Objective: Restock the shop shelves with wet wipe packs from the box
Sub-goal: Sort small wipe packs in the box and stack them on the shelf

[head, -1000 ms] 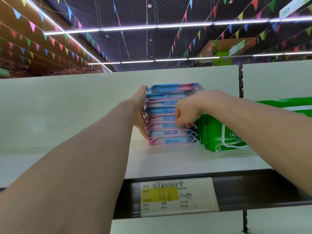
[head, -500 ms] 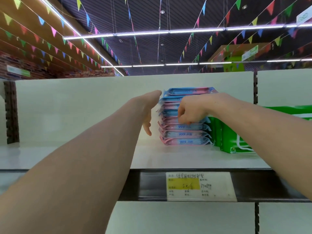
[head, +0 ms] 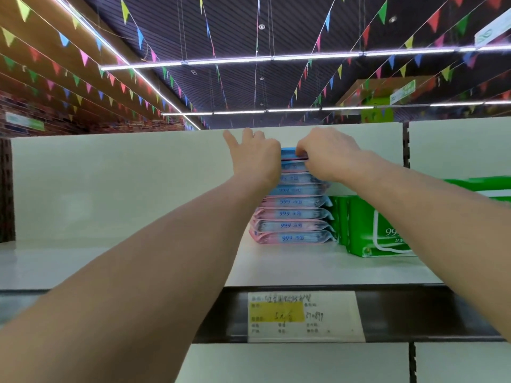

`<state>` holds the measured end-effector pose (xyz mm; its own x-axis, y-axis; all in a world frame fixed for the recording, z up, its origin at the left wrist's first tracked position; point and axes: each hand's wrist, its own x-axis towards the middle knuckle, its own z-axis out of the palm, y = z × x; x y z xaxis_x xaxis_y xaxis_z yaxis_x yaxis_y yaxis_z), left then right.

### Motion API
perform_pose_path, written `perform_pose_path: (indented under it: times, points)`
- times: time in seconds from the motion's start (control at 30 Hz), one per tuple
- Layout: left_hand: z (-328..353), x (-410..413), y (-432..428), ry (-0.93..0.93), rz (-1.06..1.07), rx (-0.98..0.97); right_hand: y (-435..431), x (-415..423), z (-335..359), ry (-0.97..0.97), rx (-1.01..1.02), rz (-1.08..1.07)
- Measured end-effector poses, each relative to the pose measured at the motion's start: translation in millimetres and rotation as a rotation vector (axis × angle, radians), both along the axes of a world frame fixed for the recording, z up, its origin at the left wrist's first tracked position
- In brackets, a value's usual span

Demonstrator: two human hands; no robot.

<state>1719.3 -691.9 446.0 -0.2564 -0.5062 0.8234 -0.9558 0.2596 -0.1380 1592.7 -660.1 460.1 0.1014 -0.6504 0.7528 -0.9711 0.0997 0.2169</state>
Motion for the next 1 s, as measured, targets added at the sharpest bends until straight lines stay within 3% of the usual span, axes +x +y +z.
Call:
perform_pose_path:
  times: [0.33, 0.57, 1.0]
  points:
    - [3.7, 13.7, -15.8, -0.067, 0.094, -0.149, -8.5, 1.2, 0.4, 0.039, -0.028, 0.115]
    - [3.0, 20.9, -11.3, -0.030, 0.099, -0.118, -10.2, 9.4, -1.3, 0.053, -0.041, 0.118]
    - [-5.3, 28.0, 3.3, -0.090, 0.072, -0.079, -2.0, 26.6, -9.7, 0.028, 0.139, 0.036]
